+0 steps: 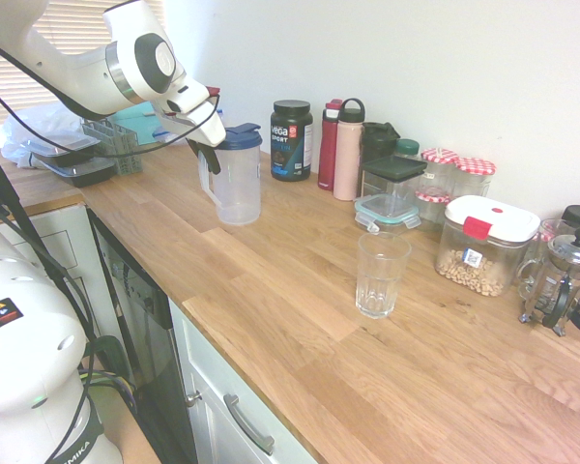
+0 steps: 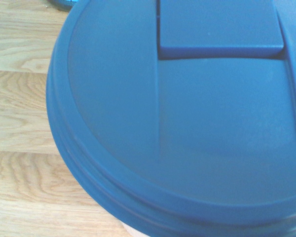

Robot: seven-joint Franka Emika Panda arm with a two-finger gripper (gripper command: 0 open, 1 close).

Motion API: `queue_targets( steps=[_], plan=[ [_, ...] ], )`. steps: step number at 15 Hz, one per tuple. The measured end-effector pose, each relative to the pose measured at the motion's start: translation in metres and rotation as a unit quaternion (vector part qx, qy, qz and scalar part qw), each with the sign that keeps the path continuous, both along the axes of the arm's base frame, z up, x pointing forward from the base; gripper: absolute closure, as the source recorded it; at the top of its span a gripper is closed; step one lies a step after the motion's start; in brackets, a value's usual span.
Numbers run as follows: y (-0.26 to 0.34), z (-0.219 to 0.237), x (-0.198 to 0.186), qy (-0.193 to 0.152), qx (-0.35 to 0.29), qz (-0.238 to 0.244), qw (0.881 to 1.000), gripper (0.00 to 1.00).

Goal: Pour me some water

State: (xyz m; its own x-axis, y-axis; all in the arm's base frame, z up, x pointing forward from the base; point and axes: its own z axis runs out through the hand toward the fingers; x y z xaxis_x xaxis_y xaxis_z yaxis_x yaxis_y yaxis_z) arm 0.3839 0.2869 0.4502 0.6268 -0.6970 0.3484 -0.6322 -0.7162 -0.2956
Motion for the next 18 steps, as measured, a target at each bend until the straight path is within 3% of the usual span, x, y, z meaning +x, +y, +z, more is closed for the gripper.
queue_targets(
  steps=[5, 10, 13, 18],
  plan=[
    [-0.001, 0.004, -0.003, 0.006, -0.002, 0.004, 1.0, 1.0],
    [-0.019, 0.06, -0.056, 0.024, -0.026, 0.022, 0.999, 1.0],
    [-0.076, 0.082, -0.085, 0.057, -0.04, 0.038, 0.997, 1.0],
    [-0.19, 0.071, -0.119, 0.103, -0.019, 0.044, 0.994, 1.0]
  ],
)
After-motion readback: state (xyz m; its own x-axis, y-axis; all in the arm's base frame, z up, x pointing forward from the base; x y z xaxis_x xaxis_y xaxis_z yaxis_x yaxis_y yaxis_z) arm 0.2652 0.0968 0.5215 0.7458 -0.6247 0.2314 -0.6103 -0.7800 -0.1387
